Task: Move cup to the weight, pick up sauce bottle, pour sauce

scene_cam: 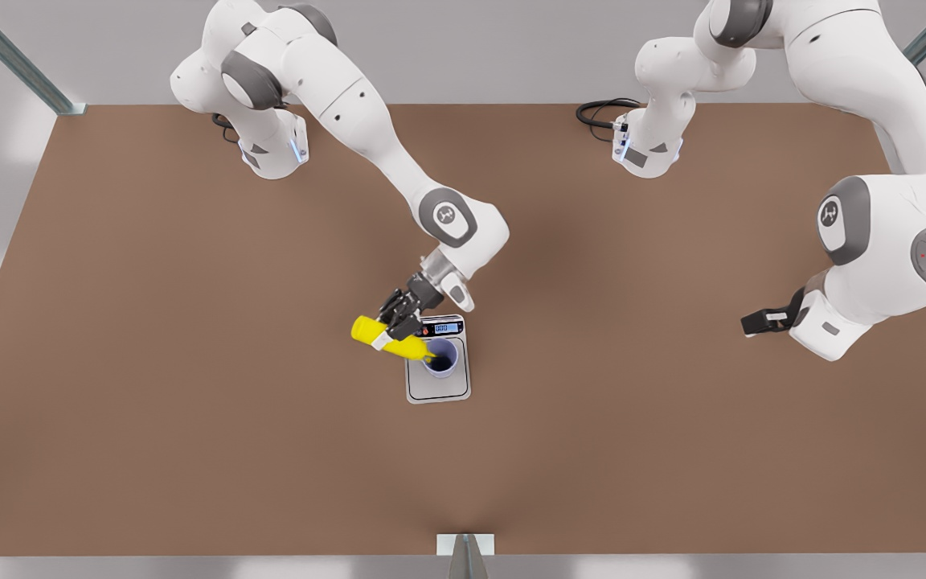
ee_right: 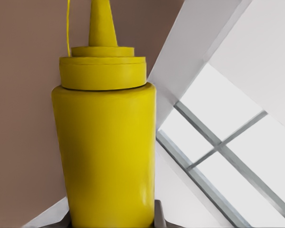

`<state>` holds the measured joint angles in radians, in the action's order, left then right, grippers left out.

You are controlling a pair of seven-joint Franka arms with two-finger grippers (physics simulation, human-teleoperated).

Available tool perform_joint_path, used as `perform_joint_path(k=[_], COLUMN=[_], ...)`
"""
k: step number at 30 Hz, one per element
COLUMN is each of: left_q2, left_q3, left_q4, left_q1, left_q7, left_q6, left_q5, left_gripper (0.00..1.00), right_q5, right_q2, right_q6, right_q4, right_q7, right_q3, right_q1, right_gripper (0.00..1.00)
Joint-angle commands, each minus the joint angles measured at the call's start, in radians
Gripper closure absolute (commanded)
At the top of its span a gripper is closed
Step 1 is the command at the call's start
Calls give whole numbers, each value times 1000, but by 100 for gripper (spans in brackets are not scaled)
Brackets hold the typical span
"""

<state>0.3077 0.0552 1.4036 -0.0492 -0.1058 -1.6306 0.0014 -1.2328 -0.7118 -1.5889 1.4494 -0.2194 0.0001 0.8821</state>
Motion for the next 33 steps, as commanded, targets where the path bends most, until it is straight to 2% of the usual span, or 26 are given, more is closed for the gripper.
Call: perform_joint_path(k=[1,12,16,19,21,23,30,33], left_q2=[4,7,7,7,7,7,7,7], left_q3=[0,0,0,0,0,0,0,0], left_q4=[0,-2,-2,0,0,-2,0,0], left_q1=[0,-1,-1,-1,-1,-1,-1,0], left_q7=[0,-2,-2,0,-2,-3,5,6], left_q6=[0,-14,-15,-14,-15,-14,-15,-15], left_q5=[0,5,3,3,3,5,6,6], left_gripper=[0,0,0,0,0,0,0,0], right_q5=[-4,12,220,482,676,766,1366,1536], right_q2=[0,35,42,49,87,109,135,132], right_q6=[3,0,-5,-20,-66,-111,-226,-227], right_q4=[0,-23,-112,-193,-204,-199,-189,-164], right_q7=[0,-11,-8,-2,-5,-46,-721,-922], right_q3=[0,0,-2,-3,-2,0,-6,-6], right_q1=[0,-23,-97,-175,-268,-325,-630,-718], right_gripper=[41,39,39,39,39,39,38,38])
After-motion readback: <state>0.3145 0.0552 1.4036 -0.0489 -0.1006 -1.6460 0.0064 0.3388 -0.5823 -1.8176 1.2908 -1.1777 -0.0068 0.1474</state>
